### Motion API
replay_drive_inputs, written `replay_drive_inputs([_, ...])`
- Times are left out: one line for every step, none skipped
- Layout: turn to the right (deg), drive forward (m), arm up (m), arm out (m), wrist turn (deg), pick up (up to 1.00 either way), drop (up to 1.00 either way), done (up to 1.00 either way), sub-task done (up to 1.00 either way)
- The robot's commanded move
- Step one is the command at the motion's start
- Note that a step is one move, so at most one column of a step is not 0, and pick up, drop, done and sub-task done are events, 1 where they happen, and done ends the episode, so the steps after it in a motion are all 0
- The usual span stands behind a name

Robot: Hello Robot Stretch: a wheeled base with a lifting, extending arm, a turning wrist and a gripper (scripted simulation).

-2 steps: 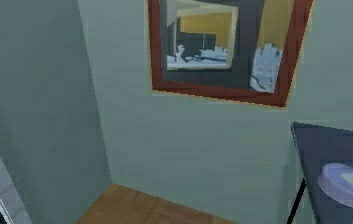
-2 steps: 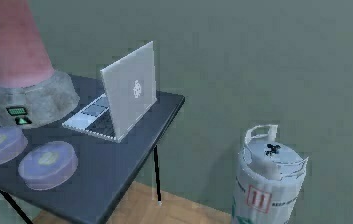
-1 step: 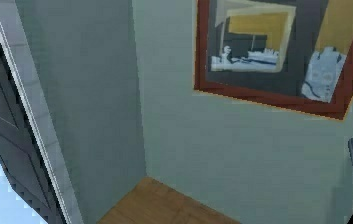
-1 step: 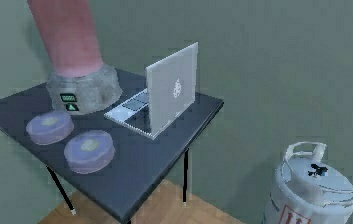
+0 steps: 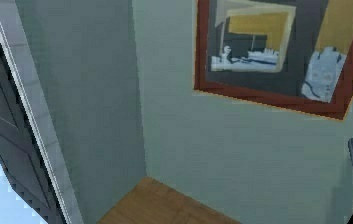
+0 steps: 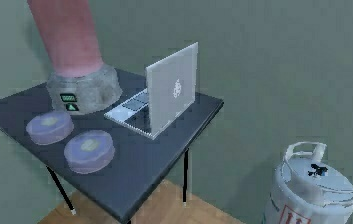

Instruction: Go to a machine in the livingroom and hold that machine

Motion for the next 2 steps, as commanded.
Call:
replay_drive_inputs([0.0, 0.0, 0.38, 0.0, 0.0, 0.0, 0.0, 0.0, 0.0])
replay_drive_inputs([0.0, 0.0, 0.0, 0.26, 0.0, 0.0, 0.0, 0.0, 0.0])
